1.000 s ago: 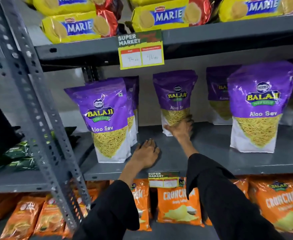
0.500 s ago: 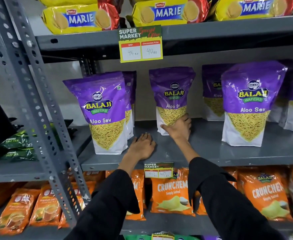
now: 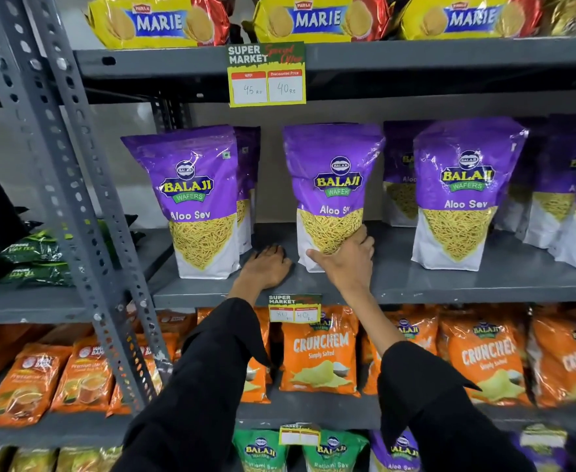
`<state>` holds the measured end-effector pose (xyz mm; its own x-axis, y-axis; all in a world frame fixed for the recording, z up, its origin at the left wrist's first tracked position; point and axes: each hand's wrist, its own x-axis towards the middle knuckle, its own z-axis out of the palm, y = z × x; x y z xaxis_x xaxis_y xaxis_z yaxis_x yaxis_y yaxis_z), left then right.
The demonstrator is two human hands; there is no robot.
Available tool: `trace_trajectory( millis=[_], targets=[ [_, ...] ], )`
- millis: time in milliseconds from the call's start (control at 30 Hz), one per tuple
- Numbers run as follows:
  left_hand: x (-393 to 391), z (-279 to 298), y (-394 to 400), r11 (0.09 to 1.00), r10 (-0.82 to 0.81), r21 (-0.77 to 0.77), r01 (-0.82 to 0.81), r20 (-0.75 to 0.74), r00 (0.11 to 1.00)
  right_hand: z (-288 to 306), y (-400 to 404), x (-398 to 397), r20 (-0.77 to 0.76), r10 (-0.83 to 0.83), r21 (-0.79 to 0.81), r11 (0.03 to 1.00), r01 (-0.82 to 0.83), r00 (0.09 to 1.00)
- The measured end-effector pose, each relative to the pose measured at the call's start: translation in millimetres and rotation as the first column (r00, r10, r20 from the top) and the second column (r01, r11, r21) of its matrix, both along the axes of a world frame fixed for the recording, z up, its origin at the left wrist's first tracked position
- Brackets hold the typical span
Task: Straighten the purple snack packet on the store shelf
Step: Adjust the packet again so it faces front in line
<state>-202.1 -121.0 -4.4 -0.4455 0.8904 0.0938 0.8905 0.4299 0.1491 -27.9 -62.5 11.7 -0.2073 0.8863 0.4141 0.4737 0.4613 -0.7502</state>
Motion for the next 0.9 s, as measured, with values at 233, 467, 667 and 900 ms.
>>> trace_trajectory(
  millis=[233, 467, 667, 900],
  targets=[
    [2, 3, -1, 1.000, 0.005, -0.003, -0.005, 0.008, 1.000, -6, -20, 18, 0.016, -0.027, 0.028, 0.999, 0.026, 1.000],
    [4, 2, -3, 1.000, 0.012, 0.015, -0.012, 0.004, 1.000, -10, -32, 30, 0.008, -0.041, 0.057, 0.998, 0.040, 0.999],
    [3, 4, -4, 1.000, 0.009, 0.004, -0.010, 0.015, 1.000, -12, -36, 34, 0.031, -0.046, 0.084, 0.996, 0.043, 0.998],
    [-1, 2, -15, 0.996, -0.067, -0.053, 0.066, -0.020, 0.998, -13, -34, 35, -0.010, 0.005, 0.074, 0.997, -0.004, 1.000]
  ],
)
